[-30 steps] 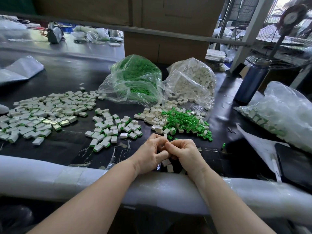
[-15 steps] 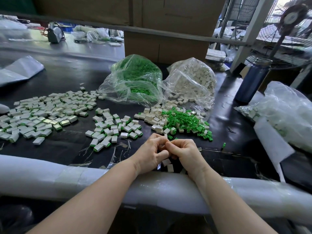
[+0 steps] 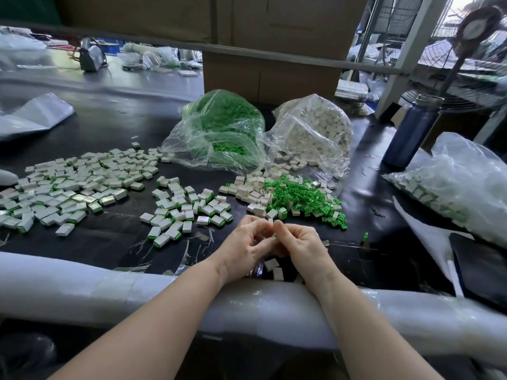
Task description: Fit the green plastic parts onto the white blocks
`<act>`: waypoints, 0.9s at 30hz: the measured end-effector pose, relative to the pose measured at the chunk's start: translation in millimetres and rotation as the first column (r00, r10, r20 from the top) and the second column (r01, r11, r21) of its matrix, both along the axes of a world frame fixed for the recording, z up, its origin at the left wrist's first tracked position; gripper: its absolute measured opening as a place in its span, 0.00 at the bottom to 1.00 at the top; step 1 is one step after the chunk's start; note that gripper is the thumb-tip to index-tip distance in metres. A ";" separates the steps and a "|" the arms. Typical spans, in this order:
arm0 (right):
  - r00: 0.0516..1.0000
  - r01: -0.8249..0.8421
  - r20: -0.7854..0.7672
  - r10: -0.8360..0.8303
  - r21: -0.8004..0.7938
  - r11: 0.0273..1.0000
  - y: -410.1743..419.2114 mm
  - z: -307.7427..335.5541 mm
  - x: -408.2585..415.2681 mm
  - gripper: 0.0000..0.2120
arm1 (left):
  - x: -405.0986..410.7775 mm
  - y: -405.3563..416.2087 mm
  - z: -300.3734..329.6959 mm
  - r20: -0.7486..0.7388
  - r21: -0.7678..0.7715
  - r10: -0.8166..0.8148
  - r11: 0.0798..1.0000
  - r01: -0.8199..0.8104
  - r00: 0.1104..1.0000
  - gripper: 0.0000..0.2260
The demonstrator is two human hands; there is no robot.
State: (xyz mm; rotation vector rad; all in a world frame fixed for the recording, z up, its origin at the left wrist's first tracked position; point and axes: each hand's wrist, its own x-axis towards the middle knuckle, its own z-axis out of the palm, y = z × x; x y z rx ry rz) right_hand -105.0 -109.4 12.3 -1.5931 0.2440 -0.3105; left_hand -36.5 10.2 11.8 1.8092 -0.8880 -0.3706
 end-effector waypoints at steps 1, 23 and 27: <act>1.000 0.024 0.010 -0.024 0.015 1.000 -0.7 -0.5 0.6 0.12 | 0.6 0.0 -0.9 0.015 0.002 0.030 1.000 -0.031 0.999 0.04; 0.972 0.227 0.031 -0.231 -0.346 0.910 -5.0 -2.8 0.4 0.05 | 3.0 1.3 -4.3 0.125 0.046 0.202 0.977 -0.209 0.971 0.05; 0.949 0.302 0.022 -0.314 -0.349 0.887 -7.1 -4.3 -0.3 0.04 | 2.2 3.1 -4.8 0.170 0.010 0.370 0.926 -0.377 0.913 0.08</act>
